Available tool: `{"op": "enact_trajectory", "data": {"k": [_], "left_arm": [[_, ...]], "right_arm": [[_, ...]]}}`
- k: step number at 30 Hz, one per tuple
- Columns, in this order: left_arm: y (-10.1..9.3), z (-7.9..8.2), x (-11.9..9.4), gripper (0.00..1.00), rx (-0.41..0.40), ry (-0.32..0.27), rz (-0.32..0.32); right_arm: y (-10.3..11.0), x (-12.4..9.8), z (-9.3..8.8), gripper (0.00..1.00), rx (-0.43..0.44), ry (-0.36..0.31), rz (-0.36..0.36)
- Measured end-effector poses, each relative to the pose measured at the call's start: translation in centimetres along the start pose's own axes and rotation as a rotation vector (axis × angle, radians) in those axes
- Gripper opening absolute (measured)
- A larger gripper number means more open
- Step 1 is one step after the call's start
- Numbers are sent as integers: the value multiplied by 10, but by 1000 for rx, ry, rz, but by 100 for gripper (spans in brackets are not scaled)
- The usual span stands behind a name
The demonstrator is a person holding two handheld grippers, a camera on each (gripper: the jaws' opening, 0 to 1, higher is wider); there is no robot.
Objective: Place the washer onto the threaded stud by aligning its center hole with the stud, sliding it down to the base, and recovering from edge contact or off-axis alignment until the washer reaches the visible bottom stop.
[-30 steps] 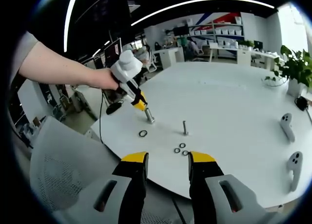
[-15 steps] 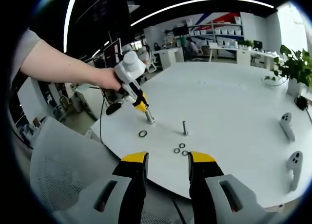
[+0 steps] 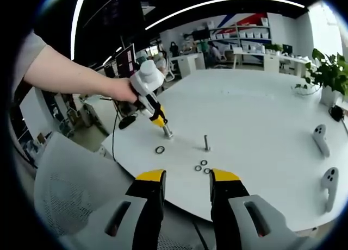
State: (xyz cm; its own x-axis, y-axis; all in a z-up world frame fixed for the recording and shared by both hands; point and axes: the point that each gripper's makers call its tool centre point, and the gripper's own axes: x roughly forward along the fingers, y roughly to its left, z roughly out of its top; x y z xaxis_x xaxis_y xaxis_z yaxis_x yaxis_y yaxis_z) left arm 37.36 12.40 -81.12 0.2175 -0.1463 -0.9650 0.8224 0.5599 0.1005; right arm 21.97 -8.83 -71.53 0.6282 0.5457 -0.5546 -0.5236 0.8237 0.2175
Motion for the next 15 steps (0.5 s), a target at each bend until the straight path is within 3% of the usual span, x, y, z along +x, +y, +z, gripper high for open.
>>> {"op": "enact_trajectory", "data": {"k": [3, 5, 6, 8, 15], "left_arm": [[-1, 1, 4, 18, 11, -2, 0], [-5, 12, 3, 0, 16, -50, -44], [1, 10, 6, 0, -42, -35, 1], [0, 2, 12, 0, 16, 3, -21], [-2, 3, 15, 0, -4, -61, 3]], "right_arm": [[0, 0, 0, 34, 1, 2, 1], [0, 0, 0, 34, 7, 1, -1], [-1, 0, 0, 34, 8, 0, -1], [-1, 0, -1, 34, 4, 2, -3], [-2, 0, -2, 34, 4, 6, -8]]}}
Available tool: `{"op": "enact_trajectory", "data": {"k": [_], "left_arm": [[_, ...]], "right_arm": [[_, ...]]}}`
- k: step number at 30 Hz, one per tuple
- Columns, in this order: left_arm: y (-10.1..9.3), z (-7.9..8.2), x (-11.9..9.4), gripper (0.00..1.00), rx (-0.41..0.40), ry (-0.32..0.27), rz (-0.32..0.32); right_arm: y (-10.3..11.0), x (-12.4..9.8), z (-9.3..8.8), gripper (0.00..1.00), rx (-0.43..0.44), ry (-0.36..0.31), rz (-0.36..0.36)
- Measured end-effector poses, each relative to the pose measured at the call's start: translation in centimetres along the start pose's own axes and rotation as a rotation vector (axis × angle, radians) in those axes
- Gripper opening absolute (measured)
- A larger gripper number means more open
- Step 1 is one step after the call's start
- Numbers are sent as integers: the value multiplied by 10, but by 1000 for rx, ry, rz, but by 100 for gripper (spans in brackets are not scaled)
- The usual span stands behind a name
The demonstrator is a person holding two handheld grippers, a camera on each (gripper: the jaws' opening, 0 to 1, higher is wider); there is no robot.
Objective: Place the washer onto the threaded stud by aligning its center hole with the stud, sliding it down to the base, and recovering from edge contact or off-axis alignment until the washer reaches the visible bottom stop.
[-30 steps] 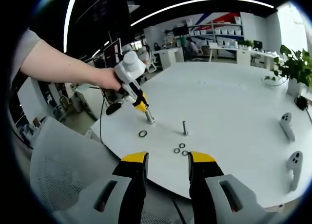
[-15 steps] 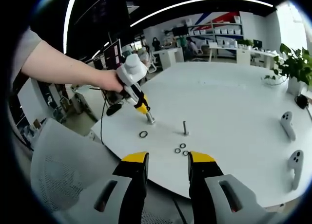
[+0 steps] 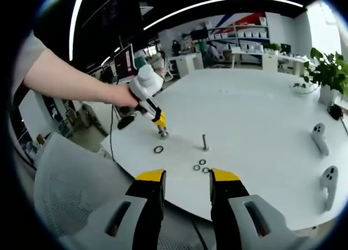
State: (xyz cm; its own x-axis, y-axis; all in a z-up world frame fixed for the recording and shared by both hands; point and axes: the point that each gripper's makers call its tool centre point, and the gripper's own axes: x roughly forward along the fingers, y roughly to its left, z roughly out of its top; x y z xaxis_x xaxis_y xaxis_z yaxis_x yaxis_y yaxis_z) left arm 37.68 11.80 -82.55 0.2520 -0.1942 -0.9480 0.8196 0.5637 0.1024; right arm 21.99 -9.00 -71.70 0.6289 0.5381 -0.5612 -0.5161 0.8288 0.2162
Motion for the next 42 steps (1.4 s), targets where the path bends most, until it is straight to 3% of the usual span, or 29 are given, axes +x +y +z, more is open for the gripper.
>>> {"op": "enact_trajectory", "data": {"k": [1, 5, 8, 9, 11, 13, 17, 24, 25, 34, 37, 42], "left_arm": [[-10, 1, -4, 0, -28, 1, -16], [-9, 3, -7, 0, 8, -10, 9], [-7, 0, -4, 14, -6, -10, 18], [-10, -5, -1, 18, -47, 9, 5], [-16, -11, 6, 17, -73, 32, -38], [-15, -14, 9, 17, -54, 47, -12], [-17, -12, 11, 19, -68, 51, -10], [-15, -24, 19, 14, -72, 99, -18], [-14, -19, 19, 14, -91, 69, -12], [-13, -20, 18, 16, -104, 79, -12], [-9, -9, 8, 17, -156, 20, -2], [0, 1, -14, 26, -147, -34, 36]], "right_arm": [[0, 1, 0, 34, -4, 3, 1], [1, 0, 0, 34, -2, 5, 2], [0, 0, 0, 34, 0, 3, 1], [0, 0, 0, 34, -1, 4, 2], [1, 1, -1, 34, -4, 8, 4], [1, 0, -1, 34, -5, 11, 2], [0, 0, -2, 34, -2, 12, -2], [0, 0, -3, 34, -3, 16, -1], [0, 0, -3, 34, -3, 16, -3], [-1, 0, -3, 34, -7, 16, -4], [0, 0, -3, 34, -7, 18, -2], [2, 1, -4, 34, -16, 24, 8]]}}
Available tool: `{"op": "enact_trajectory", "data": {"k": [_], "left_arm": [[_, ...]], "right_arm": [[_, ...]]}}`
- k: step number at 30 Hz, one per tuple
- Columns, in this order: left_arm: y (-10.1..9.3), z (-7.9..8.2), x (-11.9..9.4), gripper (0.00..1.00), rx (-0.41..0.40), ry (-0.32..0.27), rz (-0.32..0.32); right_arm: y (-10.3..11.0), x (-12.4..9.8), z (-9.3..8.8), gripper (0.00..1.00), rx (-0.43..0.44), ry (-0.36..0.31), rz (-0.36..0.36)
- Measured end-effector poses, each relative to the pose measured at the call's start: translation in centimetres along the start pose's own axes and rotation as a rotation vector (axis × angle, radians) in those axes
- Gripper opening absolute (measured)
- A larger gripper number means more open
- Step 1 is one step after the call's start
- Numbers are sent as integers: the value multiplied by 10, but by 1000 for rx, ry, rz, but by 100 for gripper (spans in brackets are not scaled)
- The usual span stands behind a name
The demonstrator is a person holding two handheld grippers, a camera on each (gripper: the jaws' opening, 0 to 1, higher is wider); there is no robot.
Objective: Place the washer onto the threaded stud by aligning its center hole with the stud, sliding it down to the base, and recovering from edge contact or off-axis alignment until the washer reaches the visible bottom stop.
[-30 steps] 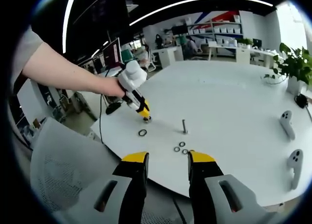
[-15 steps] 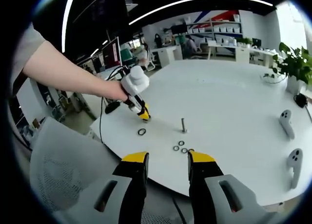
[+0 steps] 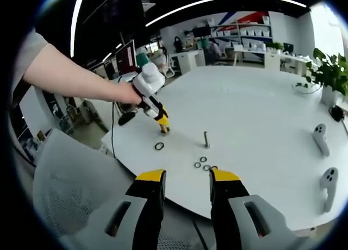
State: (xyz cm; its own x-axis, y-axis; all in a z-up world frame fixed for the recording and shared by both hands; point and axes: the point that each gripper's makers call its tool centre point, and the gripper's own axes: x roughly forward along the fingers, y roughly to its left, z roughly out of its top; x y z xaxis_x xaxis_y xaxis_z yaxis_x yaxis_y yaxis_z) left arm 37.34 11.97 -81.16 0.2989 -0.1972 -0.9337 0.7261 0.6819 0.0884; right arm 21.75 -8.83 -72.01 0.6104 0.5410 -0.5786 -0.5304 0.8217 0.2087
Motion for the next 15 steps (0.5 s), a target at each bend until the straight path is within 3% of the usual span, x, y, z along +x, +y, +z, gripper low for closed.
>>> {"op": "enact_trajectory", "data": {"k": [7, 15], "left_arm": [[0, -2, -18, 28, -55, -50, 3], [-15, -20, -21, 28, -70, -46, -8]], "right_arm": [[1, 0, -1, 34, 7, 2, 4], [2, 0, 0, 34, 2, -5, 4]]}}
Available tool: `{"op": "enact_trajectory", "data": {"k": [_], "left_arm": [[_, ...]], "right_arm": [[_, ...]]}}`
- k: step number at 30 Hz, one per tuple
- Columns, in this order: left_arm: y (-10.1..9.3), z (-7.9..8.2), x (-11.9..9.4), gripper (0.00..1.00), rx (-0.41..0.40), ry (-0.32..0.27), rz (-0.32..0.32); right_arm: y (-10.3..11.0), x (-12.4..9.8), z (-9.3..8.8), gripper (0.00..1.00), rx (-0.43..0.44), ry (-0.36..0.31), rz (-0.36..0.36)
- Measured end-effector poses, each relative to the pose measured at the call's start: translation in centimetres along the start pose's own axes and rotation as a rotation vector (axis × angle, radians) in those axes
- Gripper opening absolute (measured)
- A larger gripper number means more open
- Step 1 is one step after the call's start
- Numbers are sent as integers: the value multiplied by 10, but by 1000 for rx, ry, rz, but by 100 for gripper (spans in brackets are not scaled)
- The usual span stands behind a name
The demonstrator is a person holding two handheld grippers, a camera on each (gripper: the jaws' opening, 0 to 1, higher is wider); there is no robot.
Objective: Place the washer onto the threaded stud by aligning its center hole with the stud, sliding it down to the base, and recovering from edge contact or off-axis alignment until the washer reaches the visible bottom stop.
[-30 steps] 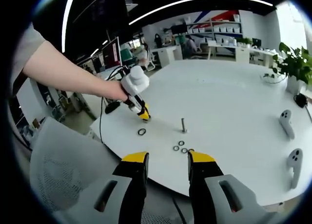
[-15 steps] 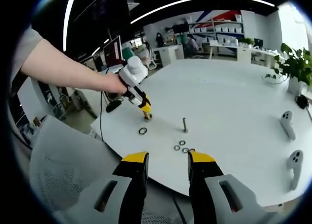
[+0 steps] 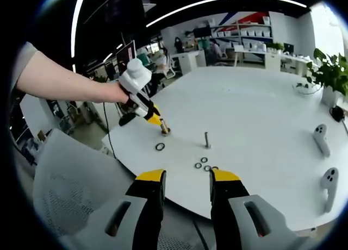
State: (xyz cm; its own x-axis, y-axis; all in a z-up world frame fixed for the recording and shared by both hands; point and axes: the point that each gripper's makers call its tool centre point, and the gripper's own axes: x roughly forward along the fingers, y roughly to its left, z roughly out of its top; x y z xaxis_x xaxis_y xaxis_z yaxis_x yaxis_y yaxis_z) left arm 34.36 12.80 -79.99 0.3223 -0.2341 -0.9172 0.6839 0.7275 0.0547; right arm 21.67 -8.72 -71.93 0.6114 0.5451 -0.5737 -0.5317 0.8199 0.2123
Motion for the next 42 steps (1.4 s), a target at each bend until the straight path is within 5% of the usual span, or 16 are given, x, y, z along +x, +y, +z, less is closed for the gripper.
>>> {"op": "enact_trajectory", "data": {"k": [18, 28, 37, 39, 42], "left_arm": [[-33, -41, 23, 29, -43, 85, -50], [-50, -45, 46, 27, -18, 149, -88], [-47, -45, 49, 24, 41, 192, -94], [-47, -47, 47, 23, 152, 220, -94], [-47, -47, 48, 23, 96, 231, -91]], "right_arm": [[-1, 0, 1, 34, -3, -5, -3], [-3, -1, 0, 34, 5, -7, -14], [-6, -1, 2, 34, 9, -10, -24], [-6, -1, 2, 34, 12, -12, -25], [-6, -1, 2, 34, 10, -10, -26]]}}
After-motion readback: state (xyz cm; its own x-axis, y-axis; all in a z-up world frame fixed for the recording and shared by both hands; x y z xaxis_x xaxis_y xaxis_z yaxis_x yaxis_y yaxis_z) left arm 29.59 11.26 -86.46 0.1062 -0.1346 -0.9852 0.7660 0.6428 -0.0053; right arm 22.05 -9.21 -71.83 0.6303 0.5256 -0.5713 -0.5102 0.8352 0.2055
